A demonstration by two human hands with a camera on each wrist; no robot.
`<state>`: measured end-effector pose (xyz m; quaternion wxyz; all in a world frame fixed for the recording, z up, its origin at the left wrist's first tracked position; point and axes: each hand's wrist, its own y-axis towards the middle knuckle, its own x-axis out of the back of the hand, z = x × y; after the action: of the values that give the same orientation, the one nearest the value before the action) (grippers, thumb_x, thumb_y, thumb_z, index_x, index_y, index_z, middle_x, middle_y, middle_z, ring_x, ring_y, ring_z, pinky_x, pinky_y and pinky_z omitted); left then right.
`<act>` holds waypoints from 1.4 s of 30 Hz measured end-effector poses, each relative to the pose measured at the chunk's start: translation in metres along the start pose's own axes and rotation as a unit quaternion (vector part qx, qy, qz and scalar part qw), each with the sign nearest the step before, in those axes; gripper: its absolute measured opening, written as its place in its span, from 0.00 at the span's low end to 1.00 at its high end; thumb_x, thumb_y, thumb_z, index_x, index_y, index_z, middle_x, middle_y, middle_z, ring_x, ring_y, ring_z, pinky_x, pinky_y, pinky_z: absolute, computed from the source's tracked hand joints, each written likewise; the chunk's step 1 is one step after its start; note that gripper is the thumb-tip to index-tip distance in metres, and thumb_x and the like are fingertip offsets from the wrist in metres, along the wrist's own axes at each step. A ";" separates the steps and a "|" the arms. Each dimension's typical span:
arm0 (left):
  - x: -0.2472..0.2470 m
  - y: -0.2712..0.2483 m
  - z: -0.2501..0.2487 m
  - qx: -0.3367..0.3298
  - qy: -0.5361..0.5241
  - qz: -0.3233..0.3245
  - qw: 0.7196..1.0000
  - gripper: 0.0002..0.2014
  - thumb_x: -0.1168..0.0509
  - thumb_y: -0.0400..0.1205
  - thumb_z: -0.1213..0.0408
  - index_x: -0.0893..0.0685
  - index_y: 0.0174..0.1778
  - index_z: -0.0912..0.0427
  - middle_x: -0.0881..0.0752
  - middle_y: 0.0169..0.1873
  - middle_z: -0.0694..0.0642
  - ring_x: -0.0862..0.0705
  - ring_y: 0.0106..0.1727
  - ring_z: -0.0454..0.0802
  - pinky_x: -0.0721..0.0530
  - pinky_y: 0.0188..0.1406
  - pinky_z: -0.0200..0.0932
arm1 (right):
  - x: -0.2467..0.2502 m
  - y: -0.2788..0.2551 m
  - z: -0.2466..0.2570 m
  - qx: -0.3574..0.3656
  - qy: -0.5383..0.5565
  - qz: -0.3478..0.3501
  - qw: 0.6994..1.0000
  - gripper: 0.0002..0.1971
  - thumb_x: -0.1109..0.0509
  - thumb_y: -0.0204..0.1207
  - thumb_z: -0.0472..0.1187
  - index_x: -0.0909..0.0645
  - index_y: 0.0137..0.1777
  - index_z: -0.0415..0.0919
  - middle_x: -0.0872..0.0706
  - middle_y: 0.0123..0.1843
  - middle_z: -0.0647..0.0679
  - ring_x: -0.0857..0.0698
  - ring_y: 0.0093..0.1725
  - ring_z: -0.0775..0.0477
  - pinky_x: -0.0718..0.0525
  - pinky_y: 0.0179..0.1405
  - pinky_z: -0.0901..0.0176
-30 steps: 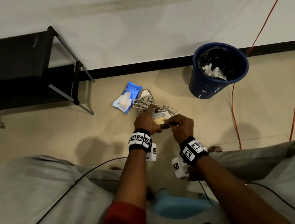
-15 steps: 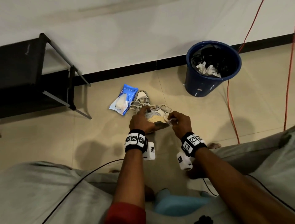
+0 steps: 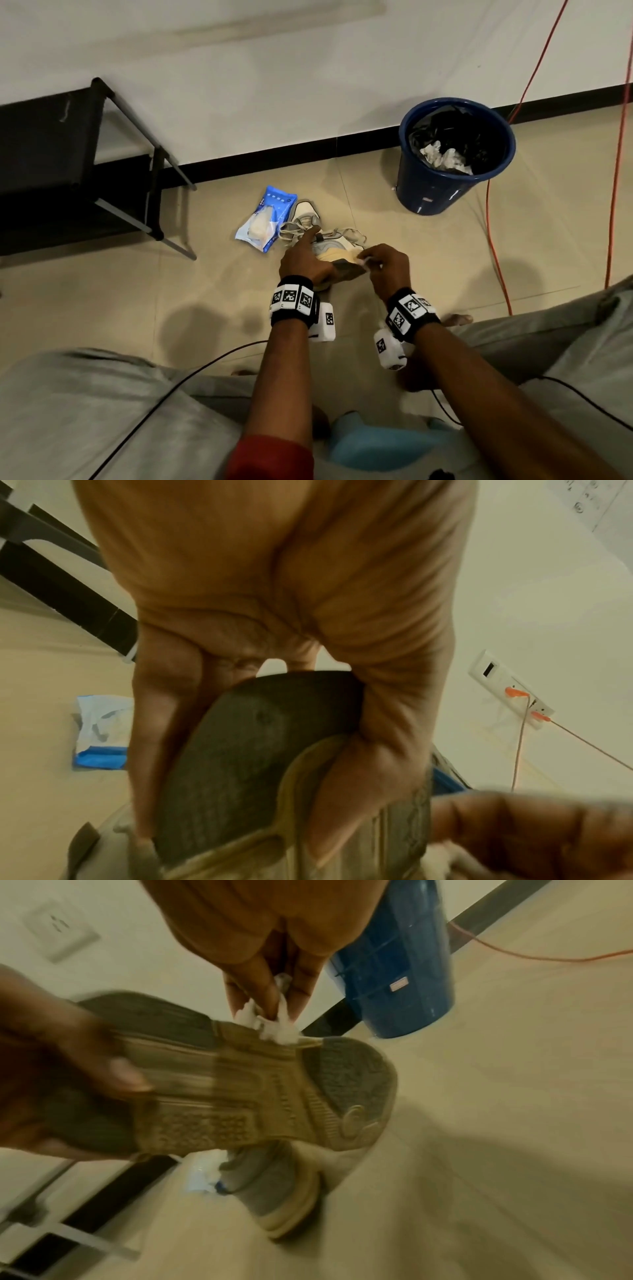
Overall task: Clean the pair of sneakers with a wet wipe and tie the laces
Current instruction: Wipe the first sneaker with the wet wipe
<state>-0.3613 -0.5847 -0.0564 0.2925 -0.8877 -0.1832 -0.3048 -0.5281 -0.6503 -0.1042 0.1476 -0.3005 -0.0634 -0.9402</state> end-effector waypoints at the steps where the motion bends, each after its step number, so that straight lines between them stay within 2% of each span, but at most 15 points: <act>1: -0.001 0.001 0.000 0.001 0.005 -0.003 1.000 0.49 0.23 0.57 0.50 0.30 0.79 0.40 0.18 0.70 0.49 0.21 0.70 0.58 0.21 0.69 0.50 | -0.003 -0.002 0.012 0.019 0.022 0.005 1.000 0.10 0.27 0.66 0.27 0.10 0.39 0.43 0.09 0.41 0.47 0.13 0.43 0.47 0.14 0.45 0.52; 5: -0.004 0.004 0.009 0.003 0.019 -0.015 1.000 0.41 0.19 0.64 0.48 0.25 0.74 0.41 0.17 0.69 0.49 0.20 0.69 0.55 0.23 0.69 0.47 | -0.008 -0.010 0.022 0.075 -0.011 0.050 0.996 0.09 0.26 0.65 0.28 0.11 0.40 0.43 0.10 0.42 0.47 0.15 0.44 0.47 0.20 0.45 0.60; 8: -0.005 0.007 0.012 0.011 0.037 0.004 0.999 0.39 0.20 0.65 0.58 0.26 0.73 0.42 0.18 0.69 0.52 0.20 0.69 0.57 0.21 0.66 0.48 | 0.004 0.002 -0.012 -0.005 -0.078 0.052 0.996 0.12 0.28 0.65 0.25 0.12 0.43 0.42 0.11 0.46 0.42 0.14 0.49 0.39 0.19 0.48 0.56; 11: -0.011 0.008 0.006 0.007 0.061 0.029 0.998 0.43 0.22 0.61 0.52 0.30 0.74 0.40 0.21 0.69 0.55 0.22 0.69 0.59 0.20 0.62 0.49 | 0.003 0.005 -0.017 -0.055 -0.115 0.015 0.992 0.12 0.30 0.67 0.27 0.12 0.47 0.40 0.12 0.47 0.39 0.16 0.49 0.36 0.20 0.47 0.53; 14: -0.014 0.009 0.003 0.010 0.061 0.046 0.997 0.49 0.19 0.59 0.44 0.34 0.76 0.40 0.24 0.65 0.52 0.22 0.65 0.55 0.20 0.63 0.50 | -0.014 -0.005 0.008 -0.056 -0.023 -0.051 0.997 0.13 0.26 0.66 0.28 0.11 0.50 0.40 0.11 0.49 0.41 0.14 0.49 0.41 0.19 0.51 0.57; 18: -0.011 0.010 0.011 0.010 0.051 0.042 0.998 0.49 0.22 0.50 0.39 0.30 0.69 0.39 0.22 0.64 0.52 0.20 0.64 0.54 0.17 0.63 0.49 | -0.026 -0.023 0.018 -0.013 0.022 -0.030 0.999 0.17 0.29 0.64 0.22 0.09 0.48 0.38 0.11 0.48 0.44 0.16 0.47 0.52 0.18 0.53 0.60; 21: -0.008 0.012 0.017 -0.001 0.042 0.043 0.998 0.48 0.19 0.51 0.46 0.27 0.69 0.43 0.19 0.67 0.51 0.21 0.66 0.55 0.17 0.62 0.53 | -0.017 -0.005 -0.002 -0.107 0.048 -0.047 0.992 0.18 0.31 0.63 0.18 0.09 0.42 0.40 0.11 0.45 0.47 0.12 0.48 0.48 0.19 0.49 0.73; 23: -0.008 0.013 0.017 -0.007 0.045 0.032 0.998 0.47 0.17 0.51 0.47 0.25 0.69 0.45 0.18 0.66 0.50 0.21 0.66 0.54 0.17 0.62 0.53 | -0.015 0.002 -0.002 -0.144 0.045 -0.052 0.987 0.13 0.27 0.64 0.24 0.09 0.41 0.41 0.10 0.44 0.47 0.12 0.47 0.49 0.24 0.43 0.82; 28: -0.011 0.013 0.020 -0.010 0.061 0.017 0.998 0.47 0.16 0.51 0.46 0.25 0.69 0.43 0.17 0.64 0.51 0.19 0.64 0.55 0.16 0.60 0.49 | -0.035 -0.011 0.019 -0.026 0.066 0.000 0.997 0.13 0.26 0.58 0.25 0.08 0.40 0.40 0.09 0.41 0.46 0.12 0.43 0.48 0.16 0.49 0.60; 30: -0.011 0.013 0.026 -0.002 0.067 0.027 0.997 0.50 0.15 0.50 0.47 0.26 0.70 0.42 0.19 0.65 0.55 0.19 0.65 0.58 0.17 0.60 0.49 | -0.035 -0.001 0.008 -0.031 0.023 0.018 0.999 0.13 0.25 0.59 0.27 0.09 0.41 0.41 0.10 0.43 0.46 0.12 0.45 0.44 0.15 0.49 0.56; 32: -0.012 0.011 0.028 0.002 0.079 0.047 0.996 0.53 0.13 0.50 0.49 0.29 0.71 0.42 0.24 0.66 0.59 0.19 0.64 0.62 0.17 0.61 0.51 | -0.028 0.012 -0.003 -0.086 -0.076 0.040 0.993 0.12 0.26 0.63 0.33 0.09 0.45 0.46 0.10 0.48 0.46 0.13 0.50 0.42 0.16 0.51 0.55; 34: -0.014 0.010 0.029 -0.007 0.063 0.066 0.996 0.56 0.12 0.47 0.49 0.31 0.73 0.42 0.28 0.67 0.60 0.20 0.65 0.62 0.18 0.64 0.52 | -0.029 0.014 0.000 -0.129 -0.087 0.022 0.988 0.12 0.28 0.66 0.34 0.09 0.47 0.49 0.09 0.50 0.48 0.13 0.52 0.44 0.16 0.53 0.56; 38: -0.019 0.009 0.036 -0.029 0.012 0.085 0.996 0.60 0.13 0.48 0.51 0.35 0.77 0.42 0.32 0.70 0.62 0.22 0.68 0.61 0.20 0.67 0.48 | -0.040 0.000 0.027 -0.070 0.044 0.005 0.997 0.11 0.26 0.65 0.29 0.08 0.44 0.44 0.08 0.46 0.48 0.12 0.48 0.51 0.16 0.55 0.58; 40: -0.023 0.008 0.037 -0.029 0.019 0.084 0.996 0.60 0.12 0.48 0.53 0.35 0.77 0.42 0.34 0.73 0.63 0.21 0.68 0.60 0.19 0.67 0.49 | -0.036 0.005 0.018 -0.052 0.018 0.028 0.998 0.11 0.24 0.65 0.29 0.08 0.45 0.41 0.09 0.47 0.45 0.12 0.49 0.47 0.16 0.55 0.57; 42: -0.027 0.007 0.034 -0.031 0.046 0.081 0.995 0.59 0.11 0.48 0.53 0.34 0.75 0.41 0.38 0.77 0.64 0.20 0.68 0.61 0.18 0.66 0.50 | -0.027 0.018 0.001 -0.095 -0.049 0.053 0.993 0.11 0.26 0.66 0.30 0.09 0.48 0.40 0.09 0.49 0.41 0.12 0.52 0.41 0.17 0.56 0.56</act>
<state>-0.3630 -0.5718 -0.0986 0.2967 -0.8931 -0.0876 -0.3266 -0.5013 -0.6608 -0.1188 0.1647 -0.3614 0.0347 -0.9171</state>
